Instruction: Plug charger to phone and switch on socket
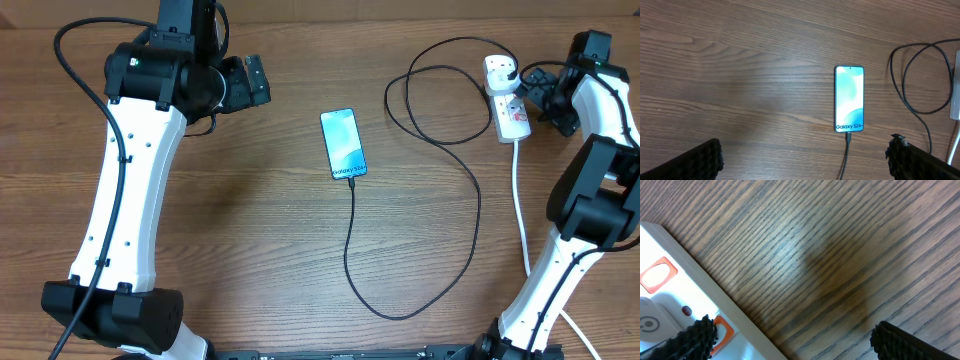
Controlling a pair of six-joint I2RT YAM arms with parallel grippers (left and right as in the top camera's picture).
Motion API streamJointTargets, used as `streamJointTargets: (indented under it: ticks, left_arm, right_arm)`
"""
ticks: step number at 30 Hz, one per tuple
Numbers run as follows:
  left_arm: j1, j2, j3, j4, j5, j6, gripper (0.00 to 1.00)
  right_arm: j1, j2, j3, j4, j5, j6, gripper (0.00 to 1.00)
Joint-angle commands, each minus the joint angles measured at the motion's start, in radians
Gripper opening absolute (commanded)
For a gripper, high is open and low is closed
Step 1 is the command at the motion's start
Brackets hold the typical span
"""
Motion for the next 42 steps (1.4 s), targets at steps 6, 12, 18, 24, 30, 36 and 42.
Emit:
streamJointTargets:
  ticks: [6,12,18,24,30,36,42]
  left_arm:
    - [-0.007,-0.001,0.006,0.001,0.008,-0.011,1.00]
    - [-0.007,-0.001,0.006,0.001,0.008,-0.011,1.00]
    - [-0.007,-0.001,0.006,0.001,0.008,-0.011,1.00]
    - [-0.007,-0.001,0.006,0.001,0.007,-0.011,1.00]
    - [-0.007,-0.001,0.006,0.003,0.007,-0.011,1.00]
    - [-0.007,-0.001,0.006,0.003,0.007,-0.011,1.00]
    - [-0.007,-0.001,0.006,0.004,0.007,-0.011,1.00]
  right_arm:
    - [0.014,0.014,-0.005,-0.017,-0.066,-0.035,1.00]
    - [0.020,0.028,-0.005,-0.020,-0.082,-0.057,1.00]
    - [0.027,0.064,-0.005,-0.021,-0.082,-0.061,1.00]
    - [0.027,0.078,-0.005,-0.021,-0.083,-0.087,1.00]
    - [0.027,0.078,-0.004,-0.025,-0.094,-0.088,1.00]
    - [0.029,0.078,-0.004,-0.032,-0.132,-0.105,1.00]
    - [0.040,0.078,-0.004,-0.047,-0.132,-0.109,1.00]
